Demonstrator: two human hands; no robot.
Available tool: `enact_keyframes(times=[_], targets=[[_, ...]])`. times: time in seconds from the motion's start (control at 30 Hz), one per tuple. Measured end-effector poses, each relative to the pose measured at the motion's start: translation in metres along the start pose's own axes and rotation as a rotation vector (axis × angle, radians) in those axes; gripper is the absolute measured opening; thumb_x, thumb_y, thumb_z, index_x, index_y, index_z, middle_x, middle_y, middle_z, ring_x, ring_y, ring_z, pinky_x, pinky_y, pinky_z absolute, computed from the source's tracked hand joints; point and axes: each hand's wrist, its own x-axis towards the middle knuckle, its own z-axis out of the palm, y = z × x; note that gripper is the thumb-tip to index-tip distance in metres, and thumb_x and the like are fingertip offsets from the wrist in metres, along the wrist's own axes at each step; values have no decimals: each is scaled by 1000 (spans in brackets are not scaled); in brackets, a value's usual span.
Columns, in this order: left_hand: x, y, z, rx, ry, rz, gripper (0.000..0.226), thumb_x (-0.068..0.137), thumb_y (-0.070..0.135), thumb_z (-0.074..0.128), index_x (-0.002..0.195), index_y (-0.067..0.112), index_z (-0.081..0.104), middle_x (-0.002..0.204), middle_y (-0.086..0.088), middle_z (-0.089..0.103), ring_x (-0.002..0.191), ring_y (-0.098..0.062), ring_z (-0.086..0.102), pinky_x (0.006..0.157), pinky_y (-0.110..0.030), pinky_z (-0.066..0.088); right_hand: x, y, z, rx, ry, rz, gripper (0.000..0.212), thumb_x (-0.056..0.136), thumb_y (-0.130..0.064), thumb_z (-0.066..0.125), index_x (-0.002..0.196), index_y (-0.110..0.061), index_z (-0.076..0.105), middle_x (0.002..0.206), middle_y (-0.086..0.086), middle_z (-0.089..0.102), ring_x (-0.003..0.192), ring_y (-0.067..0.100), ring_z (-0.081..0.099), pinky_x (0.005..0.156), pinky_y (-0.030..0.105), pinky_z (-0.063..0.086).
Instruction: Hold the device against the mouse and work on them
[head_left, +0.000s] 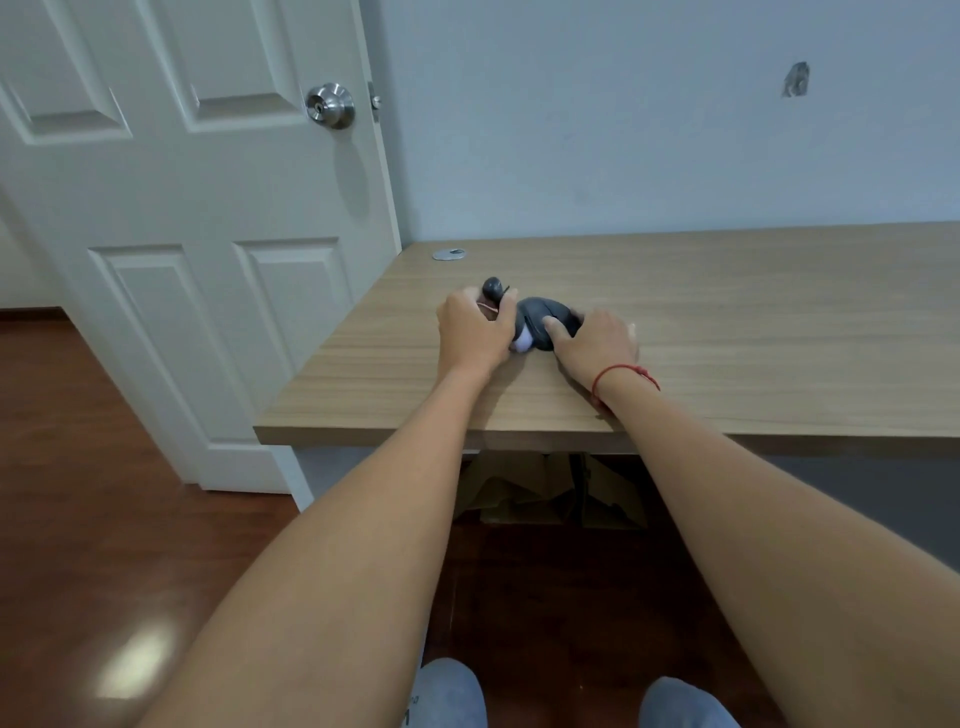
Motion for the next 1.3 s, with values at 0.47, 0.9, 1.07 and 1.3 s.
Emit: enact_keyframes(times=[0.47, 0.9, 1.07, 1.3], targets=[[1, -2, 4, 42, 51, 37, 27, 88, 34, 59, 82, 8, 58, 78, -10, 70, 75, -26, 65, 66, -32, 49, 0, 2, -6, 96, -74, 1, 47, 94, -52, 47, 130, -25, 61, 123, 2, 69, 119, 24, 60, 116, 47, 28], [7, -2, 1, 68, 159, 1, 22, 92, 25, 56, 86, 4, 57, 84, -16, 68, 82, -33, 61, 69, -30, 41, -6, 3, -9, 105, -97, -47, 52, 94, -54, 47, 136, -25, 57, 130, 0, 66, 125, 22, 56, 119, 49, 21], [7, -1, 4, 80, 123, 53, 22, 93, 25, 55, 94, 3, 58, 88, -16, 68, 84, -33, 62, 69, -30, 42, -7, 2, -11, 129, -121, -96, 48, 93, -52, 49, 131, -27, 60, 127, -1, 68, 123, 21, 59, 118, 50, 26], [3, 2, 3, 49, 177, 87, 25, 94, 26, 53, 99, 1, 57, 87, -13, 67, 79, -28, 59, 67, -29, 41, -11, 1, -12, 165, -102, -87, 46, 92, -51, 53, 128, -25, 62, 125, -2, 69, 120, 20, 60, 116, 48, 30]])
